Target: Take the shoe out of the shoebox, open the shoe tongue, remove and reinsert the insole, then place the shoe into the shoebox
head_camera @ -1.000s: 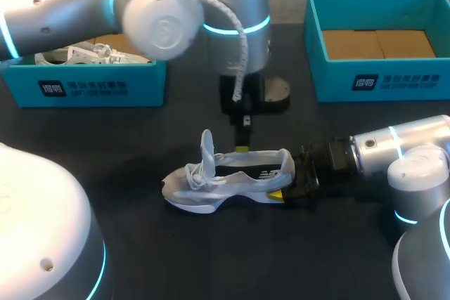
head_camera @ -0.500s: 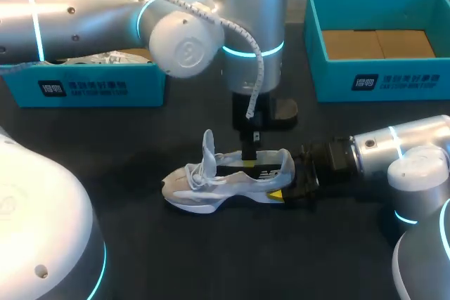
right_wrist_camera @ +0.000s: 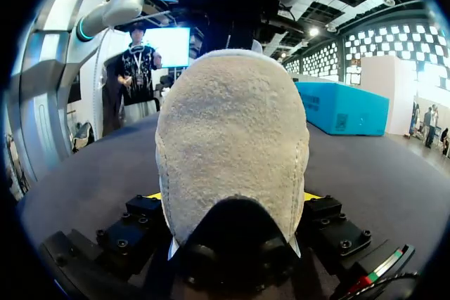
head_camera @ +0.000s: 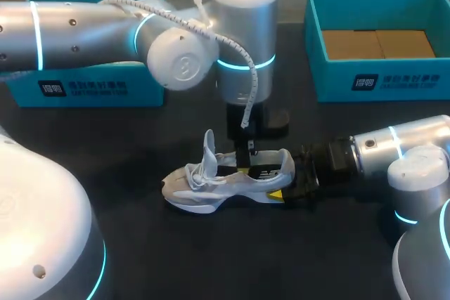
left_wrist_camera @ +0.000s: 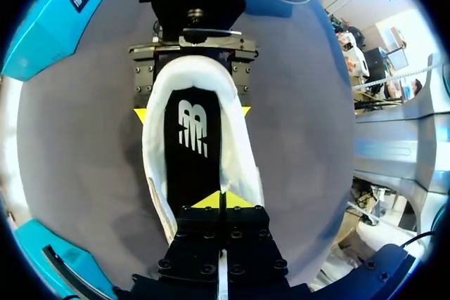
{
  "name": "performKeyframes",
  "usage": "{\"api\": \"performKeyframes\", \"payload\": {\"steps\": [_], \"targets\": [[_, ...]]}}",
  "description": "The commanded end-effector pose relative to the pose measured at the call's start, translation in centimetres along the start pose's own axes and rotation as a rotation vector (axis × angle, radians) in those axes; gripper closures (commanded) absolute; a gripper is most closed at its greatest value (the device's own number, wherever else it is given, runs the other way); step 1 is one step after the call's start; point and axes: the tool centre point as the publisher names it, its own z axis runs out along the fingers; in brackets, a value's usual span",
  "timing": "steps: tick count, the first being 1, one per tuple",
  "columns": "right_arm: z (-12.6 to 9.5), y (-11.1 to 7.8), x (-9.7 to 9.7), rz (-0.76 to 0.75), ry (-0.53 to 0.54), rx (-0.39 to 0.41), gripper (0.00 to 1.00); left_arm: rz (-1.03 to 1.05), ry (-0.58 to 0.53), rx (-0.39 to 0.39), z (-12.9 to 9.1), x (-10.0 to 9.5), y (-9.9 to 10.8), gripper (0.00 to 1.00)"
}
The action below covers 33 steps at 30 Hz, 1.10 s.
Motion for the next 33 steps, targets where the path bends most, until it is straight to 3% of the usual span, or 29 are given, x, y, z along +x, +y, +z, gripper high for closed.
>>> {"api": "performKeyframes", "payload": {"steps": [1,12,33], "targets": [[0.3,-0.2,0.0,-0.001,-0.001,0.001,1.0,-0.005,0.012,-0.005,1.0,-0.5,-0.3,1.0],[0.3,-0.2,0.0,-0.001,-0.001,0.001,1.0,0.005,0.047,-0.01,3.0,0.2,0.1,1.0],[0.3,-0.2,0.0,-0.001,-0.001,0.001,1.0,0.016,0.012,0.003,5.1,1.1,0.4,1.0]]}}
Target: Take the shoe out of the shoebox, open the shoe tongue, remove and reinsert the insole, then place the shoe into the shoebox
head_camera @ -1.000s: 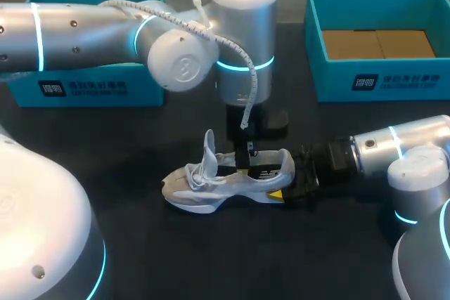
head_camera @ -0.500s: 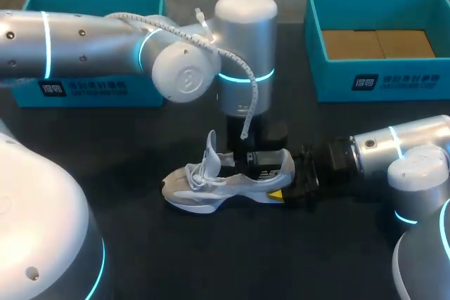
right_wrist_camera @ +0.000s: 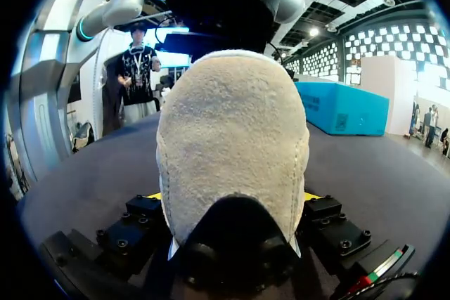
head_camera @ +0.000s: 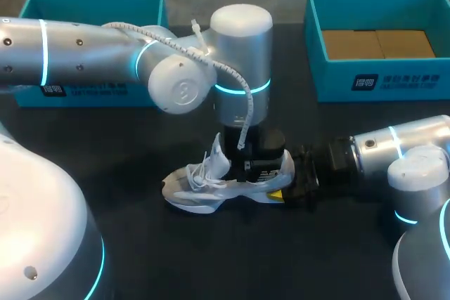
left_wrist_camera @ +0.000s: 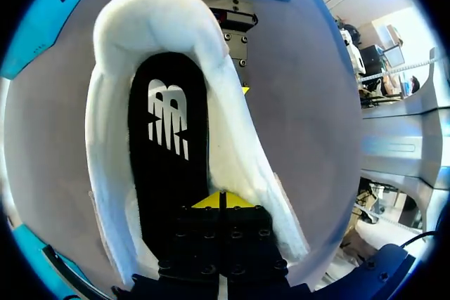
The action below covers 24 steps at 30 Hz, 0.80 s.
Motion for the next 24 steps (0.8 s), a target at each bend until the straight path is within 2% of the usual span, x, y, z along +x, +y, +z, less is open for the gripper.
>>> {"api": "performKeyframes", "payload": {"steps": [1,6,7,11,24], "targets": [[0.3,-0.2,0.0,0.0,-0.001,0.001,1.0,-0.002,-0.01,0.005,0.4,0.3,-0.1,1.0],[0.3,-0.2,0.0,0.0,-0.001,0.001,1.0,-0.01,-0.017,0.009,0.6,-0.1,0.0,0.98],[0.3,-0.2,0.0,0.0,-0.001,0.001,1.0,-0.013,-0.018,0.011,0.5,-0.2,0.0,0.89],[0.3,-0.2,0.0,0.0,-0.001,0.001,1.0,-0.015,-0.036,0.015,0.3,-0.3,0.0,0.75],[0.3,-0.2,0.0,0.0,-0.001,0.001,1.0,-0.009,-0.126,0.004,0.4,-1.6,-0.7,0.65]]}}
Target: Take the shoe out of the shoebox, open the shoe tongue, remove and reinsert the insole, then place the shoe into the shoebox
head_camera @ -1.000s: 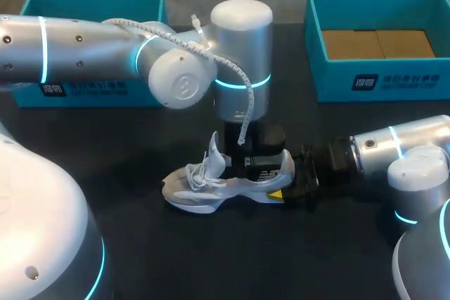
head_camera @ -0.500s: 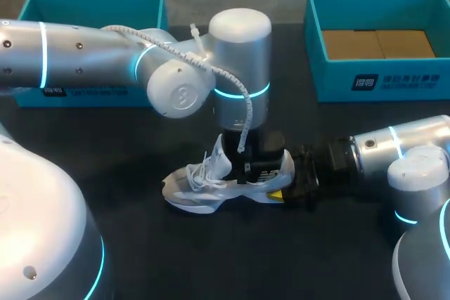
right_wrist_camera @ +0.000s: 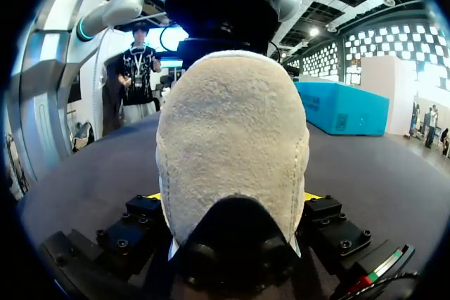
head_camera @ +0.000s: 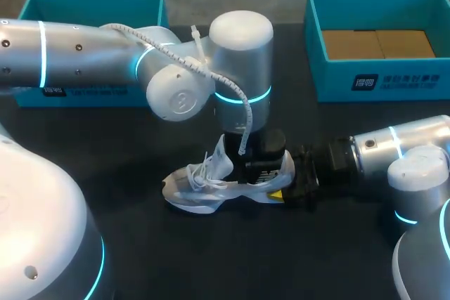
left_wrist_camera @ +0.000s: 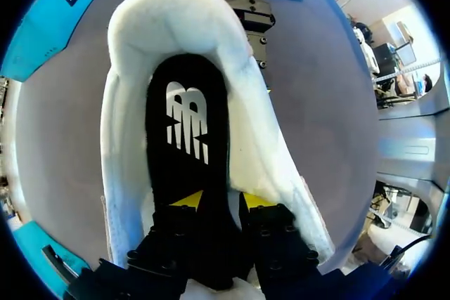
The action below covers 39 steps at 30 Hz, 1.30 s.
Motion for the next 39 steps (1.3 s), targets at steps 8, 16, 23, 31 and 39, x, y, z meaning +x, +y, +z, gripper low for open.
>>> {"api": "performKeyframes", "payload": {"steps": [8,16,23,31,39], "targets": [[0.3,-0.2,0.0,0.0,-0.001,0.001,1.0,-0.006,-0.082,-0.013,1.0,-1.7,-0.3,0.62],[0.3,-0.2,0.0,0.0,-0.001,0.001,1.0,0.003,-0.162,-0.04,1.7,-2.5,-0.3,0.62],[0.3,-0.2,0.0,0.0,-0.001,0.001,1.0,-0.008,-0.191,-0.045,1.5,-3.6,-0.3,0.67],[0.3,-0.2,0.0,0.0,-0.001,0.001,1.0,-0.03,-0.205,-0.045,1.2,-4.6,-0.1,0.71],[0.3,-0.2,0.0,0.0,-0.001,0.001,1.0,-0.05,-0.223,-0.047,1.1,-4.9,0.0,1.0]]}}
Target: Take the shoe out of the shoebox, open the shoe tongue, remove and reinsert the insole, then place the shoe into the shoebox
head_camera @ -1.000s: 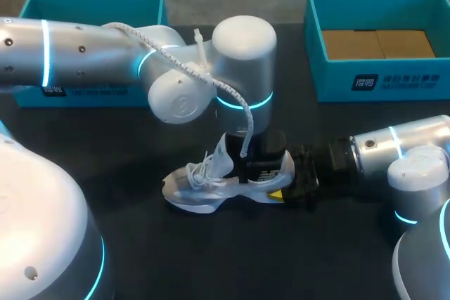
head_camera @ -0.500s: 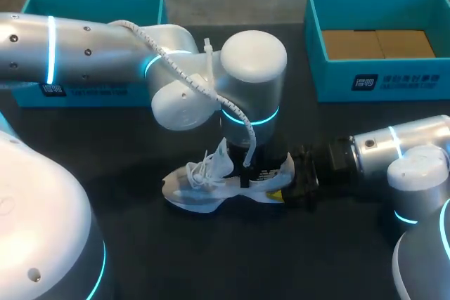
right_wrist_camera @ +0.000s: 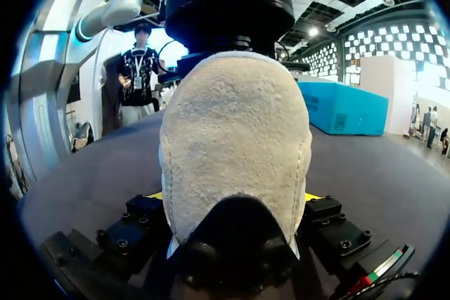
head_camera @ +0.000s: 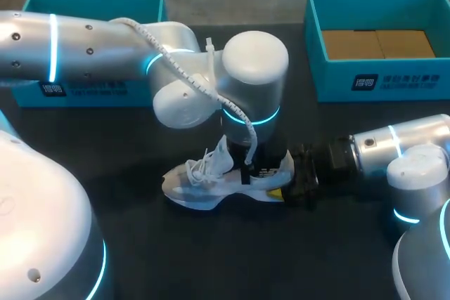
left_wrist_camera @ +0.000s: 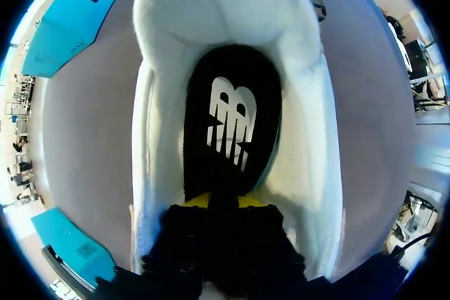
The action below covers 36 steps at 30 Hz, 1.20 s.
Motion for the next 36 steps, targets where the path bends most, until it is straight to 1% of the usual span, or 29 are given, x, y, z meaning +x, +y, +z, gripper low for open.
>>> {"api": "performKeyframes", "payload": {"steps": [1,8,18,20,26,36], "targets": [[0.3,-0.1,0.3,-0.002,0.001,0.001,1.0,-0.009,0.009,0.003,0.8,-1.2,0.0,1.0],[0.3,-0.1,0.3,-0.002,0.001,0.001,1.0,-0.012,0.076,0.058,-0.7,-1.2,0.8,1.0],[0.3,-0.1,0.3,-0.002,0.001,0.001,1.0,0.017,0.225,0.18,-3.4,-0.4,1.8,1.0],[0.3,-0.1,0.3,-0.002,0.001,0.001,1.0,0.028,0.257,0.203,-3.8,-0.1,1.9,1.0],[0.3,-0.1,0.3,-0.002,0.001,0.001,1.0,0.049,0.308,0.236,-4.6,0.6,1.8,1.0],[0.3,-0.1,0.3,-0.002,0.001,0.001,1.0,0.074,0.383,0.301,-5.8,0.5,1.5,1.0]]}}
